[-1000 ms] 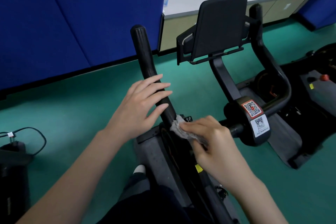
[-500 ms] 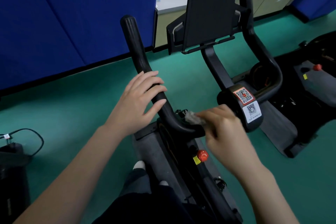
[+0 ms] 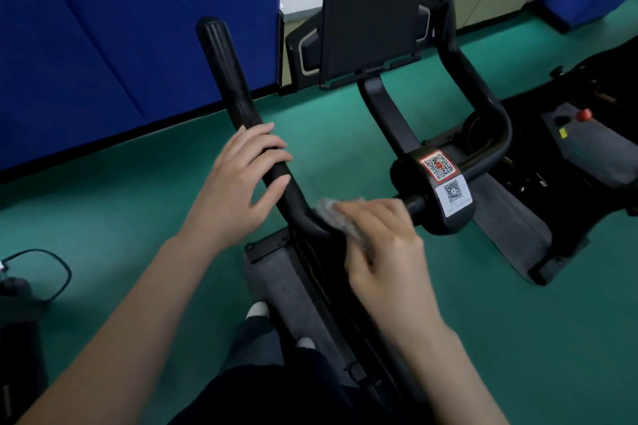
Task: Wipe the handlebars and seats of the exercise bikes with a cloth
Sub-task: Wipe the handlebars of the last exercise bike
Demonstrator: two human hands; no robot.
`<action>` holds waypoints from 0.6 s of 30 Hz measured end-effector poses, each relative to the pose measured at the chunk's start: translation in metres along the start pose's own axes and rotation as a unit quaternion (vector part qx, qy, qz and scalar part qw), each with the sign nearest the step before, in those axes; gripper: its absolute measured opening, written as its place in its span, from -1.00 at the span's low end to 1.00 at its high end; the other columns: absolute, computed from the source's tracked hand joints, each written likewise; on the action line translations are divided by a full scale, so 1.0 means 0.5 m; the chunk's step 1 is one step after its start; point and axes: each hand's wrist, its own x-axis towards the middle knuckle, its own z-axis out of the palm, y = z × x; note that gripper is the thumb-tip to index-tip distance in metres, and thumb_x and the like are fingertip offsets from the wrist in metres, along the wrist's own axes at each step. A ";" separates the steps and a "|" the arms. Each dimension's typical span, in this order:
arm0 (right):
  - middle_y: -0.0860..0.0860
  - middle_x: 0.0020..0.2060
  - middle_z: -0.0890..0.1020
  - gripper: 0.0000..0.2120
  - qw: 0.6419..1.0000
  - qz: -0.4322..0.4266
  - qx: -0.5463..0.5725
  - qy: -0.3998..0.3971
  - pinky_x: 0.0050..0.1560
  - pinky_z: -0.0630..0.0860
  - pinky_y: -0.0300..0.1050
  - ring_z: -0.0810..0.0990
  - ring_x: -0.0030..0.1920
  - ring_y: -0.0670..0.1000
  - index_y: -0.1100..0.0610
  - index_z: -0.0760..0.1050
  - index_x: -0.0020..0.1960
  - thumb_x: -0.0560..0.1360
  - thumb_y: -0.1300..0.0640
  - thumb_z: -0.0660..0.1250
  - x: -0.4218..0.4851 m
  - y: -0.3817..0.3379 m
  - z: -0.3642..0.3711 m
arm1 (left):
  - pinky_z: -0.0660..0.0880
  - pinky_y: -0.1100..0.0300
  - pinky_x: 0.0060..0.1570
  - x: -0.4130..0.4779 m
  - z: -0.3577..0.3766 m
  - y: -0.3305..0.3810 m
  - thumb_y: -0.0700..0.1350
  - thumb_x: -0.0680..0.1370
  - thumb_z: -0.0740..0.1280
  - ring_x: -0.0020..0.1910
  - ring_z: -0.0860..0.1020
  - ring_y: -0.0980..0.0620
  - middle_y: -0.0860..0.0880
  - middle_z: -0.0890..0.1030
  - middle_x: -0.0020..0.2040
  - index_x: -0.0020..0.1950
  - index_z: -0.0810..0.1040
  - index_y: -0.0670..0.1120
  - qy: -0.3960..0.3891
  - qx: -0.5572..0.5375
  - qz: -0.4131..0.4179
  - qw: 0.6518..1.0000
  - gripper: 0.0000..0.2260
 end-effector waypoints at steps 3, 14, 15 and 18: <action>0.07 0.03 0.64 -0.61 0.997 0.044 -0.037 0.060 0.22 0.40 -0.16 0.49 0.08 0.10 0.26 0.59 0.15 0.38 0.49 0.27 0.015 0.053 -0.029 | 0.09 -0.02 0.48 -0.001 0.000 -0.001 0.01 0.59 0.15 0.43 0.27 0.02 0.01 0.49 0.21 0.17 0.53 -0.10 -0.006 0.005 -0.006 1.000 -0.71; 0.06 0.11 0.61 -0.61 0.994 0.004 0.047 0.096 0.27 0.36 -0.21 0.44 0.14 0.03 0.27 0.56 0.19 0.39 0.44 0.25 -0.046 0.054 0.006 | 0.08 -0.03 0.49 -0.002 0.001 0.007 0.02 0.59 0.13 0.45 0.25 0.02 0.00 0.49 0.25 0.18 0.53 -0.12 0.002 0.023 -0.014 1.000 -0.68; 0.07 0.10 0.61 -0.62 0.991 0.025 0.043 0.125 0.27 0.36 -0.22 0.45 0.13 0.05 0.27 0.56 0.19 0.40 0.44 0.25 -0.039 0.069 0.000 | 0.08 -0.03 0.49 -0.003 0.001 0.007 0.02 0.60 0.13 0.45 0.25 0.03 0.00 0.49 0.26 0.19 0.53 -0.11 0.002 0.021 -0.016 1.000 -0.68; 0.11 0.09 0.60 -0.62 0.978 0.090 0.022 0.187 0.27 0.33 -0.23 0.43 0.14 0.06 0.30 0.55 0.20 0.41 0.49 0.28 -0.018 0.115 -0.007 | 0.07 -0.03 0.49 -0.005 0.004 0.009 0.03 0.60 0.13 0.46 0.22 0.05 0.01 0.47 0.27 0.20 0.53 -0.11 0.003 0.013 -0.024 1.000 -0.68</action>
